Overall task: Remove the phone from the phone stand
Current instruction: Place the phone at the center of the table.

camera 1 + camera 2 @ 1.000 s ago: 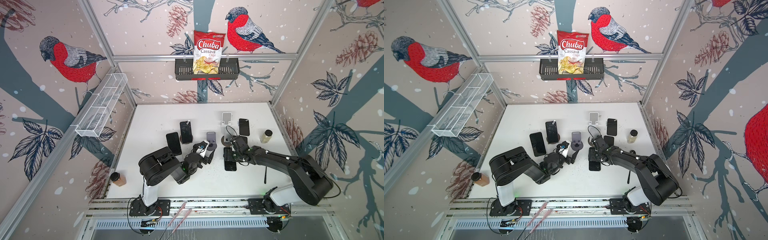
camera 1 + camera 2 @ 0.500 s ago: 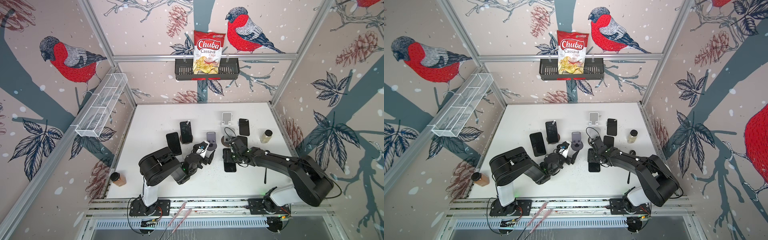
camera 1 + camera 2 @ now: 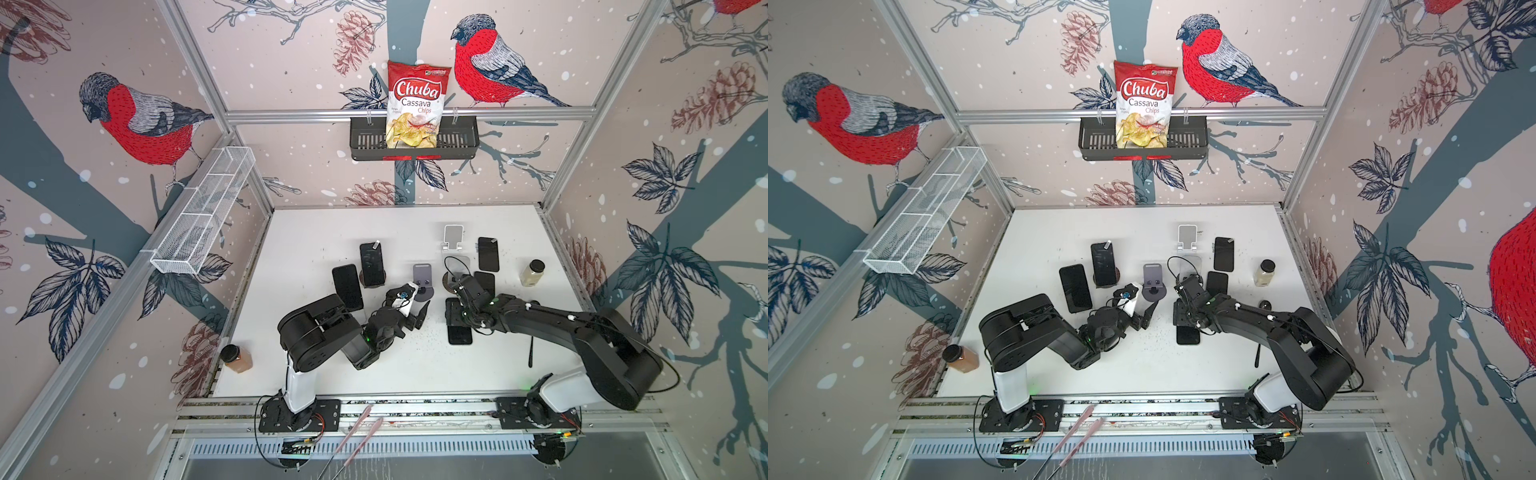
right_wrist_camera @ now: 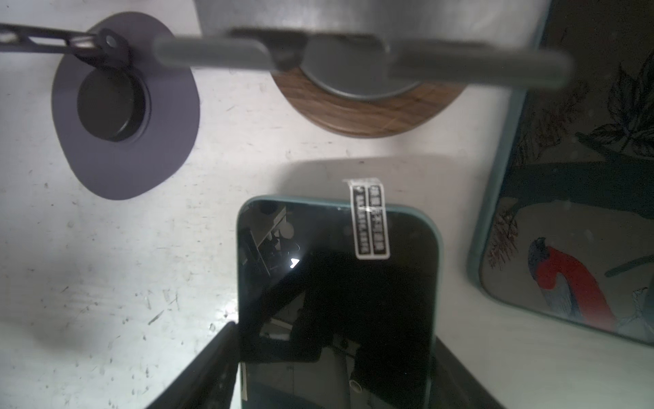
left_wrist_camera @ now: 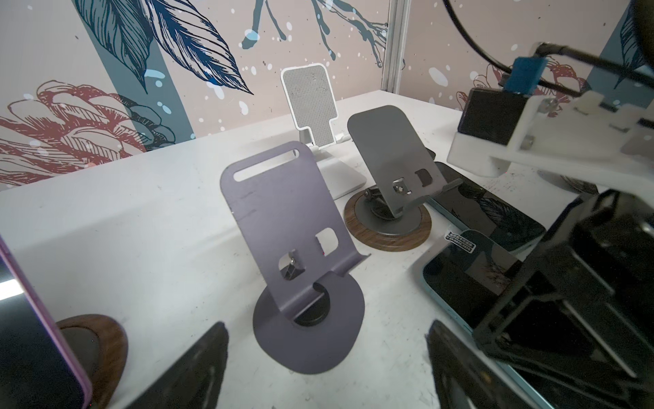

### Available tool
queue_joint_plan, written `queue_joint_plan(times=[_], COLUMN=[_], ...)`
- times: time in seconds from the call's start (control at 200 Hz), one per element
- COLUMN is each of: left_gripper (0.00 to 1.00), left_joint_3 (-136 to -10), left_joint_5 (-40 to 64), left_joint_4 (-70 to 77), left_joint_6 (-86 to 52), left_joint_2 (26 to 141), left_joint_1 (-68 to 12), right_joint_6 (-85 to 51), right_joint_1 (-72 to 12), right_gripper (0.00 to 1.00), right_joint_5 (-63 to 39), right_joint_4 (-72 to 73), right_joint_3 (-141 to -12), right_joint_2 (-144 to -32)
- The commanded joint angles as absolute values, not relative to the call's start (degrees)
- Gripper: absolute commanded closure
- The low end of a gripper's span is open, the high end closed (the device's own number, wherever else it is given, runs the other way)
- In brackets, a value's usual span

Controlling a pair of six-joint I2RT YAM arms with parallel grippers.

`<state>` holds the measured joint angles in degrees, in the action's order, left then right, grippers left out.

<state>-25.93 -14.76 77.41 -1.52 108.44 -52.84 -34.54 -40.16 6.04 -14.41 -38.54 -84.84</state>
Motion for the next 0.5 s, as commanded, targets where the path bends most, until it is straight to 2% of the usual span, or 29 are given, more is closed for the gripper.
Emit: queue_joint_plan(times=[0.0,0.49], left_gripper=[0.13,0.13], left_joint_3=[-25.58,-25.05], left_joint_5=[-14.5,-14.81], left_joint_4=[79.56,80.16], left_joint_6=[-1.56,-1.52], left_joint_2=[108.46,108.46], left_joint_1=[-52.91,-52.91], right_joint_6=[-36.91,-37.54], right_joint_1=[-40.68,-41.66], right_gripper=[0.25,0.23], right_joint_5=[4.72,5.58], right_joint_4=[-20.91,-21.59], right_joint_3=[-37.88,-38.7], right_joint_2=[-85.99,-85.78])
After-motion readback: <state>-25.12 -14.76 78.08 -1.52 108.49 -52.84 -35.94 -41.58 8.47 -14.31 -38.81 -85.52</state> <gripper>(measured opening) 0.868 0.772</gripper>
